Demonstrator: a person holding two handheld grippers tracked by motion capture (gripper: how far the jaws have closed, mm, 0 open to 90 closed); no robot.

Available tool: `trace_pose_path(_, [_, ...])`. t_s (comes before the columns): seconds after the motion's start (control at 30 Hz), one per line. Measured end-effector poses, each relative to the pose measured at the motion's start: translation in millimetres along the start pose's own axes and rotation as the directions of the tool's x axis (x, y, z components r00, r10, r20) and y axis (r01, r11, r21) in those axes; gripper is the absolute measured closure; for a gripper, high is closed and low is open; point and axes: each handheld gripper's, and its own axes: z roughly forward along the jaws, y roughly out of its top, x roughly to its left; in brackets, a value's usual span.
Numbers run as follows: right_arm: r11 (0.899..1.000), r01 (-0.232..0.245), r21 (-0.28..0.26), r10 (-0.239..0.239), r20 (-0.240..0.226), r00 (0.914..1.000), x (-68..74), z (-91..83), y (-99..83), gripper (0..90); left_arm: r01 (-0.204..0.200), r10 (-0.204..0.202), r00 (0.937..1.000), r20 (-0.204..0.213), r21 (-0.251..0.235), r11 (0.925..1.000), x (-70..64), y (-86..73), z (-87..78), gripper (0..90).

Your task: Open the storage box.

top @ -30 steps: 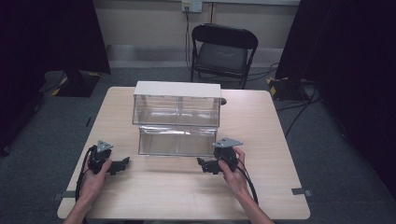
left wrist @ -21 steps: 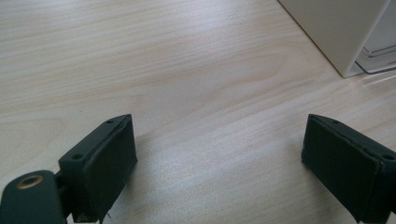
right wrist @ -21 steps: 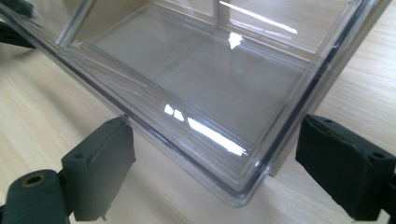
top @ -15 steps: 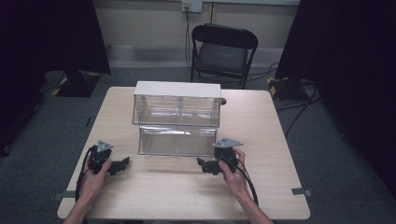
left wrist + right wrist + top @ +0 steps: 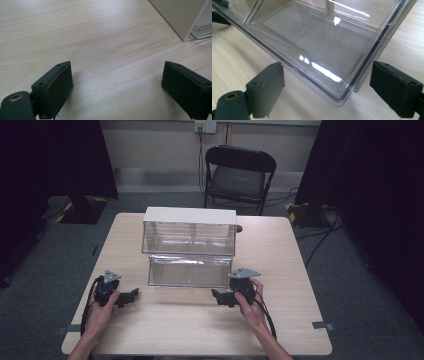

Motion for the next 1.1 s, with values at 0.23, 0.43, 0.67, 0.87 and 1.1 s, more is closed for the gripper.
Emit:
trace_pose_path(0.23, [1.000,-0.001,0.006,0.001,-0.004,1.0000,-0.8,-0.9,0.4,13.0,0.000,0.000,1.0000,0.000,0.000,1.0000,0.0,0.0,0.0,9.6])
trace_pose_path(0.43, [1.000,0.005,-0.002,-0.005,-0.029,0.9996,-1.0,-4.7,1.8,12.9,-0.012,0.012,0.9999,0.009,0.000,0.9999,-0.1,0.0,-0.2,9.6])
trace_pose_path(0.67, [1.000,0.003,-0.006,-0.003,-0.030,0.9995,-1.1,-5.1,1.9,12.8,-0.012,0.012,0.9999,0.008,0.000,0.9999,-0.1,0.0,-0.2,9.6])
trace_pose_path(0.87, [1.000,0.006,-0.011,-0.006,-0.026,0.9996,0.2,-6.8,2.6,12.8,-0.012,0.012,0.9999,0.007,0.000,0.9999,-0.1,0.0,-0.2,9.6])
trace_pose_path(1.1, [1.000,0.002,-0.016,-0.002,-0.030,0.9996,1.2,-9.6,3.9,12.8,-0.012,0.012,0.9999,0.007,0.000,0.9999,-0.1,0.0,-0.2,9.6])
